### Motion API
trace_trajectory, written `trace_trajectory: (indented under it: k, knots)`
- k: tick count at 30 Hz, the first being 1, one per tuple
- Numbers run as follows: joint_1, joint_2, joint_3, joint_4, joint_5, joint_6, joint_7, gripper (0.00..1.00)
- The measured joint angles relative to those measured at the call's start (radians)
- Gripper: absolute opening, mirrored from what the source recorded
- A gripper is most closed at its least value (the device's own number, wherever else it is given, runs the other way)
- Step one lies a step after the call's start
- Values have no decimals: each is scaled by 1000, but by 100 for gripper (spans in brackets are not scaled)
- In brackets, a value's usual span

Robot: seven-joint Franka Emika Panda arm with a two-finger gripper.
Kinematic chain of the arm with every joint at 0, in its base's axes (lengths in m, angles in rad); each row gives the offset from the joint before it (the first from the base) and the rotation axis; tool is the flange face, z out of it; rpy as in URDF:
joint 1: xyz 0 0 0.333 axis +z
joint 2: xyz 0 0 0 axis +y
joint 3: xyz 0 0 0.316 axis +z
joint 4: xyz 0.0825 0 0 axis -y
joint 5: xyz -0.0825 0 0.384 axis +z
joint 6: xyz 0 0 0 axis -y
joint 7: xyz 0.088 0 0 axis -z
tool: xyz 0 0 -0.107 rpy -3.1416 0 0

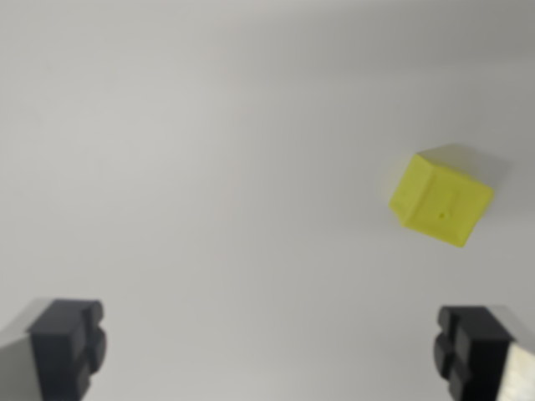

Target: Pick yellow cube

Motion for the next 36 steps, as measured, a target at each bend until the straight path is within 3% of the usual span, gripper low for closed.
trace_trajectory:
  k: [7, 36]
  knots:
    - [-3, -2, 0, -9, 0, 8, 6, 100]
    - [-73, 47, -1, -145, 0, 201, 31, 100]
